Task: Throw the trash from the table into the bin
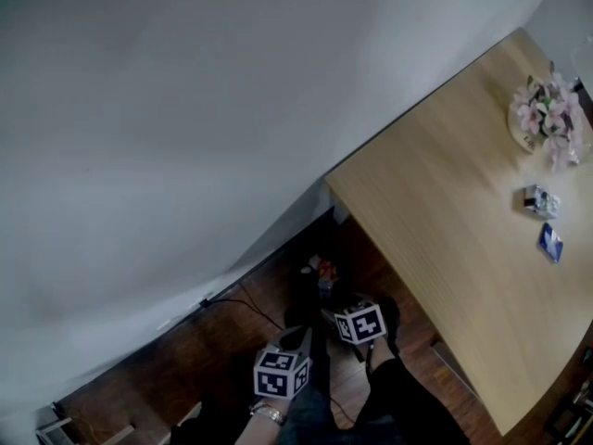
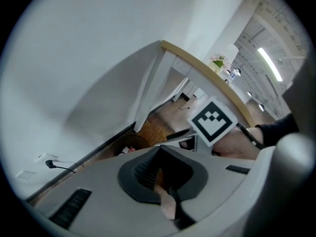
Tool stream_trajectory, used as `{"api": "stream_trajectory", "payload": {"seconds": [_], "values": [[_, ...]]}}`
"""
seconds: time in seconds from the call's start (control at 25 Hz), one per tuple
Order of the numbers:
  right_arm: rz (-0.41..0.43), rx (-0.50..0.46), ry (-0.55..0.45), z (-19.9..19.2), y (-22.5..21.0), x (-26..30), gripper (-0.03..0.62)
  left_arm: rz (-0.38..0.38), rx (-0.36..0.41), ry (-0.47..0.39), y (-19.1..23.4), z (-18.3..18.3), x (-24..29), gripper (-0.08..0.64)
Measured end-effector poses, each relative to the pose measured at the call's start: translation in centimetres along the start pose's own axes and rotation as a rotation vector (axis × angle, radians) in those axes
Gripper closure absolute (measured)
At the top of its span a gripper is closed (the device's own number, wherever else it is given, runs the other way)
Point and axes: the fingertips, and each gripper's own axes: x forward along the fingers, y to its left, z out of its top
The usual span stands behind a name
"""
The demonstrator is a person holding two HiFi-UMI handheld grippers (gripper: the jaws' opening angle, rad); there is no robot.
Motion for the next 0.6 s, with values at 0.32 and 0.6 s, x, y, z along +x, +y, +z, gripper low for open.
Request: {"api": "stream_trajectory", "payload": {"seconds": [0.32,0.6], "values": [[0.083,-0.122,-0.159,2.2,5.3,-16.0,0.242,-0.065,0.077,-0.048,-7.2,4.8,-6.0,0.555],[-0.264,0.011,0.002,4.5,5.1,-26.1,0.242,-0.557,0.035,0.074,-12.6,9.5,-6.6,0.560]]}}
